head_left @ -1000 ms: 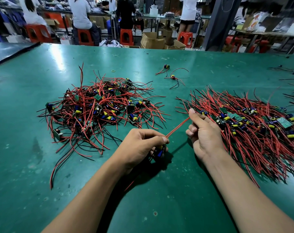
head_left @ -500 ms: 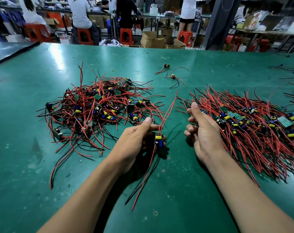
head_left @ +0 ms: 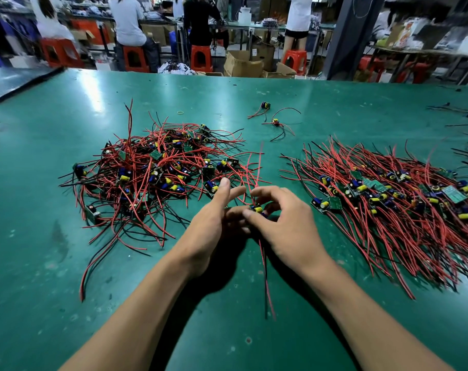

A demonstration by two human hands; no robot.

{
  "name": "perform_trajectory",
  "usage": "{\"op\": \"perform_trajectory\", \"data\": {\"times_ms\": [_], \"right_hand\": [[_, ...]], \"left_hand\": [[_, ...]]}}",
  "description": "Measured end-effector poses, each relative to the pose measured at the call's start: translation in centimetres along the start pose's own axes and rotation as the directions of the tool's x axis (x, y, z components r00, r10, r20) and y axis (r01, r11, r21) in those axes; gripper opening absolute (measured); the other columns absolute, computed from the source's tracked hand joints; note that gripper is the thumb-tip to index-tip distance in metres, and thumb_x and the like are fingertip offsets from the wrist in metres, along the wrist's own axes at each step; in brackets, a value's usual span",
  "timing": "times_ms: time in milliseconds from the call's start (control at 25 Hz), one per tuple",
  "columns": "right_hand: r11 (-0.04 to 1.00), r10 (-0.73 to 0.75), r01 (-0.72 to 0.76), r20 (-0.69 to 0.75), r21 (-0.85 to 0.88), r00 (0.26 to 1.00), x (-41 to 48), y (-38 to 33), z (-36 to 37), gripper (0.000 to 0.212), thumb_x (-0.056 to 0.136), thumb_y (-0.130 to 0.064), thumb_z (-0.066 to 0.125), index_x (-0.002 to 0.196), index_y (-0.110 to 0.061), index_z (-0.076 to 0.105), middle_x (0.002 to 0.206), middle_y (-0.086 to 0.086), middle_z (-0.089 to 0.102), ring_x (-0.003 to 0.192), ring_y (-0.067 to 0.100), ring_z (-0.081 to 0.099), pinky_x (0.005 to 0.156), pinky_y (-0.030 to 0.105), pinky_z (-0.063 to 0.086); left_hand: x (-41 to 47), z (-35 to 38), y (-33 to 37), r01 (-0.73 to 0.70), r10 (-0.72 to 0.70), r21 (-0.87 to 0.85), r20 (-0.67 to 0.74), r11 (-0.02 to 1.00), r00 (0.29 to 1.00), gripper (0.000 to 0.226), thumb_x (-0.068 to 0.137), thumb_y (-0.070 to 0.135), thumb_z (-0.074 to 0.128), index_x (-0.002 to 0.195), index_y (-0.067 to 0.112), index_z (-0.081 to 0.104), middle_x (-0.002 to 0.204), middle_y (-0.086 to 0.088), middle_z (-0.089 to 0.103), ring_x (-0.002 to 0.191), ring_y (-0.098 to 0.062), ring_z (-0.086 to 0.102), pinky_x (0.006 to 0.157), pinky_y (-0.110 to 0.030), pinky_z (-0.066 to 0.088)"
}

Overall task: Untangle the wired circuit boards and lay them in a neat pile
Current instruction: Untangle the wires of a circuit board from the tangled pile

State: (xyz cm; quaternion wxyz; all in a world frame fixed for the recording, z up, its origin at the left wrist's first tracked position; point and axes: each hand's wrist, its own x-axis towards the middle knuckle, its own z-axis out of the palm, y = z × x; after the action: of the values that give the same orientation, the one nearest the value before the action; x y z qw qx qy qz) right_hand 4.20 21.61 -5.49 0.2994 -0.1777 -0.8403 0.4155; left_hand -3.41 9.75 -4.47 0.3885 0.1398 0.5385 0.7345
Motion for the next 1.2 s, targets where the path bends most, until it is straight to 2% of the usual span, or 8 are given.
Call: {"op": "perform_trajectory", "data": {"times_ms": [280,480,560,720,920,1040,1120,1200], "right_hand": [[0.986,0.009,-0.037,-0.169,-0.161,0.985,2.0,1.5,-3.6,0.018,0.087,-0.011,0.073,0.104,-0.015,0.076,0.093,-0.005,0.074,0.078,0.002,0.064,0.077,0.002,0.04],[0.87,0.023,-0.185,-0.337,-0.457,0.941,2.4,3.1,-6.5,0.026,0.09,-0.011,0.066,0.116,-0.012,0.072,0.114,0.011,0.068,0.107,0.031,0.059,0.097,0.035,0.045],[0.875,-0.037,-0.116,-0.304,-0.47,0.952,2.3,2.8,-5.9,0.026,0.09,-0.012,0.067,0.116,-0.011,0.071,0.113,0.01,0.066,0.105,0.029,0.059,0.097,0.034,0.044],[0.948,-0.115,0.102,-0.026,-0.303,0.993,1.2,1.6,-2.6,0.018,0.088,-0.014,0.072,0.105,-0.012,0.075,0.1,0.003,0.069,0.087,0.016,0.063,0.086,0.023,0.047],[0.967,-0.033,0.053,0.086,-0.248,0.996,0.8,2.1,-1.2,0.013,0.086,-0.016,0.074,0.099,-0.014,0.077,0.099,0.001,0.068,0.093,0.014,0.063,0.089,0.021,0.046],[0.983,0.009,0.0,0.049,-0.186,0.999,1.0,2.0,-1.3,0.009,0.086,-0.013,0.074,0.094,-0.014,0.078,0.095,0.001,0.07,0.091,0.014,0.065,0.089,0.023,0.047],[0.985,0.021,-0.013,0.042,-0.171,0.999,1.1,1.9,-1.3,0.008,0.086,-0.013,0.074,0.093,-0.013,0.078,0.094,0.001,0.071,0.09,0.015,0.065,0.088,0.024,0.048],[0.987,0.038,-0.033,0.032,-0.158,0.999,1.1,1.9,-1.4,0.008,0.087,-0.014,0.073,0.093,-0.012,0.078,0.094,0.002,0.072,0.09,0.014,0.064,0.087,0.022,0.046]], "left_hand": [[0.2,0.2,-0.1,-0.03,0.029,0.056,0.005,0.998,1.0,0.055,0.097,0.056,0.032,0.13,0.02,0.055,0.115,-0.011,0.071,0.103,-0.027,0.07,0.087,-0.036,0.057],[0.2,-0.1,-0.1,-0.048,0.045,0.128,0.024,0.991,0.999,0.052,0.099,0.049,0.035,0.12,0.01,0.061,0.106,-0.012,0.074,0.094,-0.027,0.072,0.086,-0.037,0.057],[0.1,0.0,-0.2,-0.04,0.037,0.121,0.027,0.992,0.999,0.041,0.1,0.039,0.045,0.116,0.006,0.062,0.104,-0.014,0.074,0.088,-0.027,0.073,0.083,-0.038,0.057],[0.0,0.0,-0.4,-0.06,0.059,0.079,0.011,0.995,0.998,0.022,0.098,0.015,0.054,0.111,0.001,0.063,0.096,-0.015,0.072,0.074,-0.022,0.071,0.071,-0.032,0.059],[0.4,-0.5,-0.2,-0.188,0.224,0.153,-0.267,0.97,0.937,0.015,0.095,0.004,0.057,0.109,0.003,0.063,0.096,-0.022,0.062,0.058,-0.019,0.064,0.052,-0.03,0.056],[1.1,-1.2,-0.1,-0.193,0.31,0.334,-0.347,0.923,0.885,0.027,0.091,0.011,0.064,0.117,0.018,0.063,0.125,-0.025,0.054,0.077,-0.024,0.068,0.074,-0.04,0.059],[1.2,-1.3,0.2,-0.164,0.35,0.516,-0.288,0.841,0.891,0.047,0.081,0.026,0.065,0.127,0.024,0.061,0.148,-0.013,0.04,0.109,-0.031,0.064,0.097,-0.052,0.05],[1.2,-1.2,0.6,-0.108,0.326,0.614,-0.254,0.782,0.911,0.059,0.073,0.035,0.061,0.132,0.029,0.059,0.159,0.002,0.025,0.124,-0.04,0.054,0.104,-0.056,0.043]]}}
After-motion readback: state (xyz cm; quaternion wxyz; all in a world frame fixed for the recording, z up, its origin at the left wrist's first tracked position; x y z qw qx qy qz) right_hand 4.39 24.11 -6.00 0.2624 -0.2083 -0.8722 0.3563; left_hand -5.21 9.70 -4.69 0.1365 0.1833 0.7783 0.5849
